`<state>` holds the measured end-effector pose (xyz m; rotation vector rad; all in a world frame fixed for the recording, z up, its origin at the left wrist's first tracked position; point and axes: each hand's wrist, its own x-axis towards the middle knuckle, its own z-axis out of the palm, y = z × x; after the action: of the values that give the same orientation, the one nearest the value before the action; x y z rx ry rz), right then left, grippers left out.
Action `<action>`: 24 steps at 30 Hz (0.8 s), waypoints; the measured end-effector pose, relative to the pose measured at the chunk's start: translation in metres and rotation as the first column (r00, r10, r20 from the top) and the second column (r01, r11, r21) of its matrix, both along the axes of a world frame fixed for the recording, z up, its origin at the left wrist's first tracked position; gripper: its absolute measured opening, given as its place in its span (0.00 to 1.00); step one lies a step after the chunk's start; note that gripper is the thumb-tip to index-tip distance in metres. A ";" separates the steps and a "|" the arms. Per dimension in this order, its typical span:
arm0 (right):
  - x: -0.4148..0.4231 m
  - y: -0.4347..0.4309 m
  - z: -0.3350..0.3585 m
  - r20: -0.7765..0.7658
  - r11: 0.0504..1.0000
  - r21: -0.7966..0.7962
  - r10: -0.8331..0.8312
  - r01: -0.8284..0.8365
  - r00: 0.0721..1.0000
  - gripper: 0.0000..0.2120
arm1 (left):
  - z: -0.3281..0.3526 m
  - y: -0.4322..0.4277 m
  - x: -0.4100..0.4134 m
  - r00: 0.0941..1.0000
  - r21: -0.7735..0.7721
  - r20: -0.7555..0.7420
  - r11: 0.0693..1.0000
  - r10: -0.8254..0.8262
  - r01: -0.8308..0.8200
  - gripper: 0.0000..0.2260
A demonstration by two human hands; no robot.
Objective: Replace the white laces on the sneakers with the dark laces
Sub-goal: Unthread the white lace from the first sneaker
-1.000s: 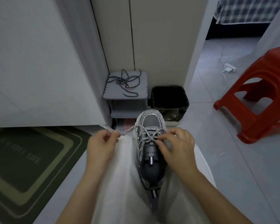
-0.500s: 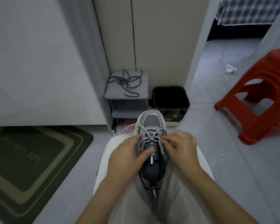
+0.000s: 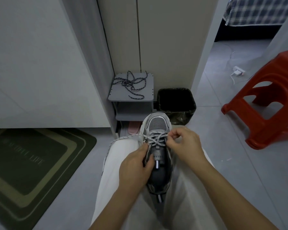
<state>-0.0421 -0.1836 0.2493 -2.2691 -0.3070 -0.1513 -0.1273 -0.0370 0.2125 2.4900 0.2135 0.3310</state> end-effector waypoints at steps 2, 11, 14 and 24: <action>-0.003 -0.004 -0.007 -0.082 1.000 0.023 -0.009 0.011 0.997 0.02 | -0.001 0.000 0.001 1.000 -0.023 -0.016 1.000 0.017 -0.018 0.21; -0.013 -0.014 -0.022 -0.005 0.996 0.084 0.017 -0.016 1.000 0.04 | 0.014 0.016 0.017 0.995 -0.037 0.095 0.999 -0.008 0.011 0.25; -0.012 -0.011 -0.021 -0.034 0.994 0.110 0.016 -0.012 0.999 0.04 | 0.016 0.018 0.019 0.997 0.055 0.061 0.997 -0.051 0.048 0.25; -0.003 -0.008 -0.006 -0.060 0.999 0.018 0.031 -0.030 0.998 0.04 | -0.005 0.016 -0.003 0.995 0.113 0.099 0.994 -0.020 0.008 0.19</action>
<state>-0.0452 -0.1920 0.2435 -2.2467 -0.3077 -0.0687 -0.1299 -0.0211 0.2076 2.5763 0.1400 0.4723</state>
